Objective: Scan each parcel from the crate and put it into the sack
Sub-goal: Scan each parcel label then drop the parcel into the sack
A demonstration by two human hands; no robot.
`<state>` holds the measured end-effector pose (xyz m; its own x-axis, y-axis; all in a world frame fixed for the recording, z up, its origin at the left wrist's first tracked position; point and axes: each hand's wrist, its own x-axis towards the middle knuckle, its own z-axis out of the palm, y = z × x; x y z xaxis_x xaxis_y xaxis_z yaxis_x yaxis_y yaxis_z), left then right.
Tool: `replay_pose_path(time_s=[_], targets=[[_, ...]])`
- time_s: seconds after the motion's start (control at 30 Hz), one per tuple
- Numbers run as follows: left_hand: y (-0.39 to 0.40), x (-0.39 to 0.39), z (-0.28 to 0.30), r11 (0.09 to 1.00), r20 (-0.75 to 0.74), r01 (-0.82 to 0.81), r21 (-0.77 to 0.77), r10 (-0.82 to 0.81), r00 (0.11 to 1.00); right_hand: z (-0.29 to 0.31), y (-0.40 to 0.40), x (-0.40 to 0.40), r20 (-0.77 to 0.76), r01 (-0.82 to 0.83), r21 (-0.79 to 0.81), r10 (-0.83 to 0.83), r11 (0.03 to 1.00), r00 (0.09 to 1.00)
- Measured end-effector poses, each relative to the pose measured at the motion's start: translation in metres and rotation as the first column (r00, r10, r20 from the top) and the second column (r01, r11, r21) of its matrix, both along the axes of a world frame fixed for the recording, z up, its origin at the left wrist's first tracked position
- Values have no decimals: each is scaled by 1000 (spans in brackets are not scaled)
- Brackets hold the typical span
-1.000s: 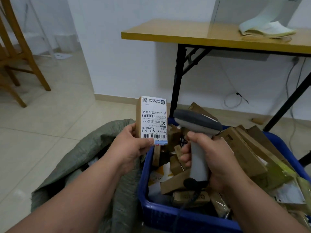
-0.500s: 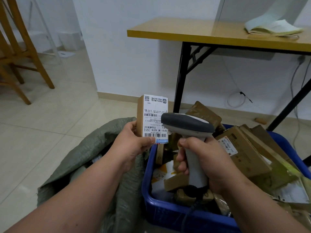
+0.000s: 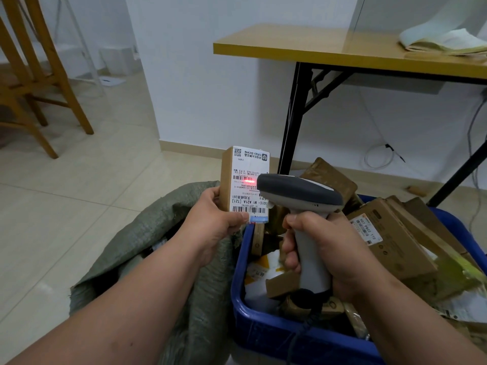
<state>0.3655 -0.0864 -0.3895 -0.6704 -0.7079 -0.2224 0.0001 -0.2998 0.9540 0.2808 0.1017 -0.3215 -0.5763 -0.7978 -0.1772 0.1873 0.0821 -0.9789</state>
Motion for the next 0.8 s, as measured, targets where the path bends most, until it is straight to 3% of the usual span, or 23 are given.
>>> replay_pose_path(time_s=[0.3,0.47,0.63,0.8], targets=[[-6,11,3,1000,63,-27,1,27,998,0,-9,5,-2,47,20,-47,999,999],[-41,40,5,992,203,-125,9,121,972,-4,-21,8,-20,32,72,-31,997,999],[-76,80,-16,992,538,-124,-26,119,835,-15,-35,12,-49,-21,154,29,988,998],[-82,98,-60,987,724,-39,156,-88,684,-29,-50,14,-66,-60,228,77,972,995]])
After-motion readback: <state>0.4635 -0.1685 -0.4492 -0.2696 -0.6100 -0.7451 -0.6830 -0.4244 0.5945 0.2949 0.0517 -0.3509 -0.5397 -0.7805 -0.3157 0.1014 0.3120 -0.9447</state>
